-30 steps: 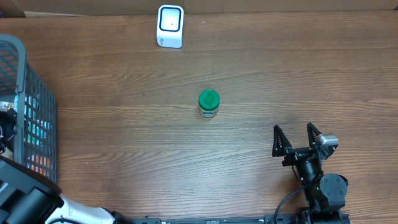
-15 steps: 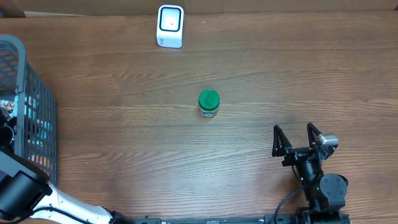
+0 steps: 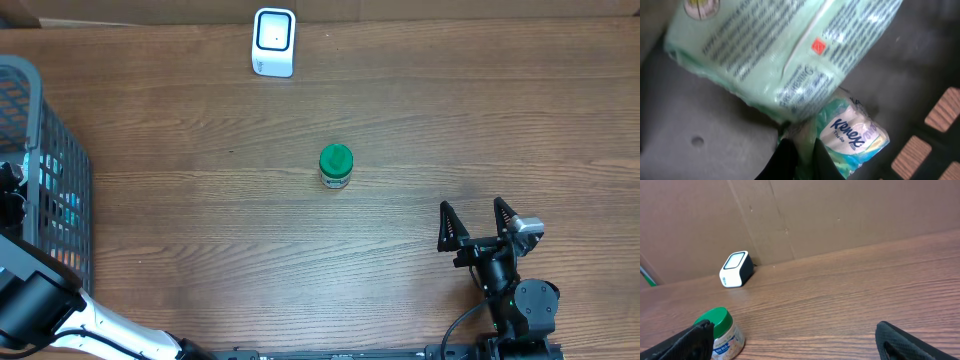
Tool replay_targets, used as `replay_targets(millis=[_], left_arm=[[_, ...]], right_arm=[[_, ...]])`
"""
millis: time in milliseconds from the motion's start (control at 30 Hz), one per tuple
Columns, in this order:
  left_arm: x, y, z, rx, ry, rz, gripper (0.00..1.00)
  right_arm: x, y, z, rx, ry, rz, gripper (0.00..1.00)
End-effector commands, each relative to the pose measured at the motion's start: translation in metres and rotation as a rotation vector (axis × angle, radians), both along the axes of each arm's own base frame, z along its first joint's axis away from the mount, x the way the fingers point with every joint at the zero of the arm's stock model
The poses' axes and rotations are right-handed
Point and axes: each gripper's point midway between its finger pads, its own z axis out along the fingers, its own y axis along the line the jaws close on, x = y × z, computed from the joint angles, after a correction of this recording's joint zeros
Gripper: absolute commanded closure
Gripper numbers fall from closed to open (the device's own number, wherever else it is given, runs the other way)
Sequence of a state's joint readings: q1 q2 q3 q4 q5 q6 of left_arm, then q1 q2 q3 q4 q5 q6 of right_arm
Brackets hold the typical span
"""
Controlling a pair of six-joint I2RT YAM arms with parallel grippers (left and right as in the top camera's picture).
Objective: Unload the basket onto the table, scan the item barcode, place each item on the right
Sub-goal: 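Reach into the basket and grasp the teal Kleenex tissue pack, then place the teal tissue pack left of the jar and release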
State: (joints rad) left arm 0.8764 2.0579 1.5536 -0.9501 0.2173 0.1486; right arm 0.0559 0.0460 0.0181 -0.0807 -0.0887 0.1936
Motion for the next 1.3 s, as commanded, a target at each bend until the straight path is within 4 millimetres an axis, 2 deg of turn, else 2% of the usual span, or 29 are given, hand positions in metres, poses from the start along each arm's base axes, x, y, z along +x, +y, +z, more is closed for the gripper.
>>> replay_targets(millis=[0,100,200,300,433,500,600,700,800,933,1033,1167,1267], left_arm=[[-0.008,-0.005,-0.009,-0.039,0.068,0.053,0.96],[-0.001,0.001,0.021,-0.003,0.02,0.088,0.96],[0.011,0.007,0.071,0.058,-0.084,0.112,0.96],[0.017,0.014,0.129,0.152,-0.191,0.158,0.96],[0.018,0.015,0.226,0.282,-0.384,0.258,0.96],[0.014,0.005,0.268,0.319,-0.484,0.284,0.96],[0.008,-0.02,0.316,0.332,-0.617,0.302,0.96],[0.013,-0.058,0.34,0.306,-0.684,0.24,0.96],[0.028,-0.108,0.337,0.237,-0.674,0.124,0.96],[0.053,-0.196,0.298,0.088,-0.567,-0.097,0.96],[0.07,-0.26,0.251,0.012,-0.475,-0.227,0.96],[0.082,-0.328,0.179,-0.019,-0.373,-0.277,0.96],[0.086,-0.365,0.128,-0.026,-0.322,-0.244,0.96]], right_arm=[[0.0,0.0,-0.003,-0.005,0.003,-0.001,0.0],[0.0,0.0,-0.003,-0.005,0.003,-0.001,0.0],[0.0,0.0,-0.003,-0.005,0.003,-0.001,0.0],[0.0,0.0,-0.003,-0.005,0.003,-0.001,0.0],[0.0,0.0,-0.003,-0.005,0.003,-0.001,0.0],[0.0,0.0,-0.003,-0.005,0.003,-0.001,0.0],[0.0,0.0,-0.003,-0.005,0.003,-0.001,0.0],[0.0,0.0,-0.003,-0.005,0.003,-0.001,0.0],[0.0,0.0,-0.003,-0.005,0.003,-0.001,0.0],[0.0,0.0,-0.003,-0.005,0.003,-0.001,0.0],[0.0,0.0,-0.003,-0.005,0.003,-0.001,0.0],[0.0,0.0,-0.003,-0.005,0.003,-0.001,0.0],[0.0,0.0,-0.003,-0.005,0.003,-0.001,0.0]])
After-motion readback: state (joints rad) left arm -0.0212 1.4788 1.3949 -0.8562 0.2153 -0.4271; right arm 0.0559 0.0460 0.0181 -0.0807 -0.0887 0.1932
